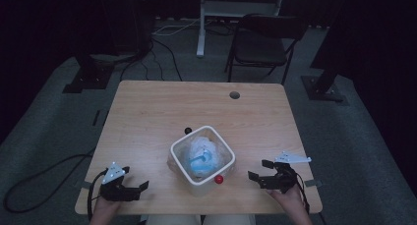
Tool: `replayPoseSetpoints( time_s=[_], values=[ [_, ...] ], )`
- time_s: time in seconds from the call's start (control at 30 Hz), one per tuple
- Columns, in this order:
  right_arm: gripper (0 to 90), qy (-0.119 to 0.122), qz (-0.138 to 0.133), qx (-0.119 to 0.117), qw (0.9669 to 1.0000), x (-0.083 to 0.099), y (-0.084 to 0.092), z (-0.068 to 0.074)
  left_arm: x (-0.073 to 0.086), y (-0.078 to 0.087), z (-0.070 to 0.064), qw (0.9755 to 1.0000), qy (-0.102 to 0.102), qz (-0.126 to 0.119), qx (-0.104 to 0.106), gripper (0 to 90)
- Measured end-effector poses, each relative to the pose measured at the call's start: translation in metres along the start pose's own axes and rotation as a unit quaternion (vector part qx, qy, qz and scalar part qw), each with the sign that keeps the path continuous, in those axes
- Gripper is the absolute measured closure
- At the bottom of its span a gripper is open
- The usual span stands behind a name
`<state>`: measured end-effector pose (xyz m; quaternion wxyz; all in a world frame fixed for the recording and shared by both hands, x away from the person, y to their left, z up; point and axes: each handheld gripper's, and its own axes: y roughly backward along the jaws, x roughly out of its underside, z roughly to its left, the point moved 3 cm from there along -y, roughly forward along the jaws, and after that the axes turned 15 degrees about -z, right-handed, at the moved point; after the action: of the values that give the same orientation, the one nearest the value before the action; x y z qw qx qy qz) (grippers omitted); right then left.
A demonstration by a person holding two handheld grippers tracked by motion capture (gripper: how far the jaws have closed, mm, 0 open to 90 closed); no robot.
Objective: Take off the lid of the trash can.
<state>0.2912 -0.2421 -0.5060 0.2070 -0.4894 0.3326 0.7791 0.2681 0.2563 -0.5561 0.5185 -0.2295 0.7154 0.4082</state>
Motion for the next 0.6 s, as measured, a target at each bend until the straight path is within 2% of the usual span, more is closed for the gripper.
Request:
replayPoseSetpoints(
  time_s=[0.07, 0.2, 0.33, 0.47, 0.6],
  values=[
    [13.6, 0.004, -0.009, -0.001, 1.0, -0.007, 0.002, 0.003, 0.0, 0.0, 0.0, 1.0, 0.0, -0.001, -0.001, 0.3],
    [13.9, 0.003, -0.028, -0.022, 0.9994, -0.024, 0.005, 0.011, 0.0, 0.0, 0.0, 1.0, 0.001, -0.001, 0.001, 0.3],
    [14.1, 0.019, -0.04, -0.025, 0.9987, -0.041, 0.005, 0.019, 0.0, 0.0, -0.001, 1.0, -0.001, 0.001, 0.001, 0.3],
    [14.2, 0.042, -0.049, -0.011, 0.9979, -0.057, 0.002, 0.025, 0.001, 0.0, -0.001, 1.0, -0.001, 0.005, 0.002, 0.3],
    [16.7, 0.043, -0.061, -0.018, 0.997, -0.068, -0.001, 0.028, 0.002, -0.001, -0.002, 0.9999, -0.01, 0.012, 0.003, 0.3]
  ],
)
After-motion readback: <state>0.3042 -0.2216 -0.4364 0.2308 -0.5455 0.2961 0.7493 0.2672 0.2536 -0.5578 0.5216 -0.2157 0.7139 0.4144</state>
